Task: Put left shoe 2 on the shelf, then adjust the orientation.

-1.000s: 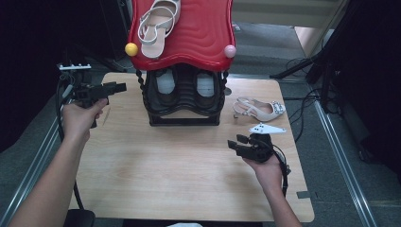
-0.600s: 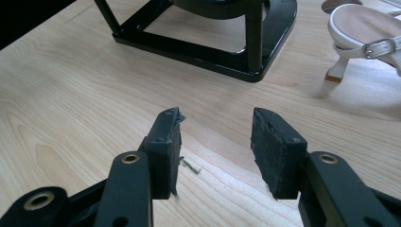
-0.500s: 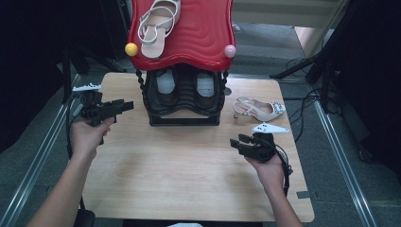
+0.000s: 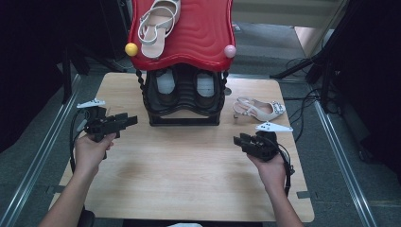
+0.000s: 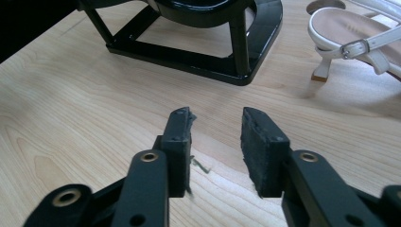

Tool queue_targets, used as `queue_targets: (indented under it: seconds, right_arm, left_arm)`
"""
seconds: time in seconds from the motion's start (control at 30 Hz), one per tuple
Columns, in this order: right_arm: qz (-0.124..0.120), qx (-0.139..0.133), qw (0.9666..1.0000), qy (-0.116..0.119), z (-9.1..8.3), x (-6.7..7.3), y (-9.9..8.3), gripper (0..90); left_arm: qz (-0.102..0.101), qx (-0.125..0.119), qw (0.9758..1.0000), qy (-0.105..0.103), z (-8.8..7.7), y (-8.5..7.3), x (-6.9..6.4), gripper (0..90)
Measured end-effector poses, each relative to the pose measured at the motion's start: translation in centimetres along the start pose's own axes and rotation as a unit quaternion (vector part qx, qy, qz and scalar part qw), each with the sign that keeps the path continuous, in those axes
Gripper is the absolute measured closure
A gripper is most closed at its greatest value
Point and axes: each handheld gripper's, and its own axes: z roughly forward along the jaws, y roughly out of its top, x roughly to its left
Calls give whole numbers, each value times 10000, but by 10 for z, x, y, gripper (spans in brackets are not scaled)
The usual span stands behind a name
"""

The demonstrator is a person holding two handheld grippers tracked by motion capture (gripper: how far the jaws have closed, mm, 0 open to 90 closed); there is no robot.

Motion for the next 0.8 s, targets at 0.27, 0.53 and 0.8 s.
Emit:
queue_targets:
  seconds: [0.27,0.53,0.8]
  right_arm:
    - [106,-18,9999,-97,-2,-6,0,763]
    - [285,-25,9994,-176,-2,-19,3,900]
    - [430,-104,9982,-395,-2,-38,5,900]
  left_arm:
    - [-96,34,9999,-106,-1,-13,1,406]
    - [-101,29,9996,-262,-3,-15,-3,428]
    - [-313,67,9991,-293,1,-17,5,419]
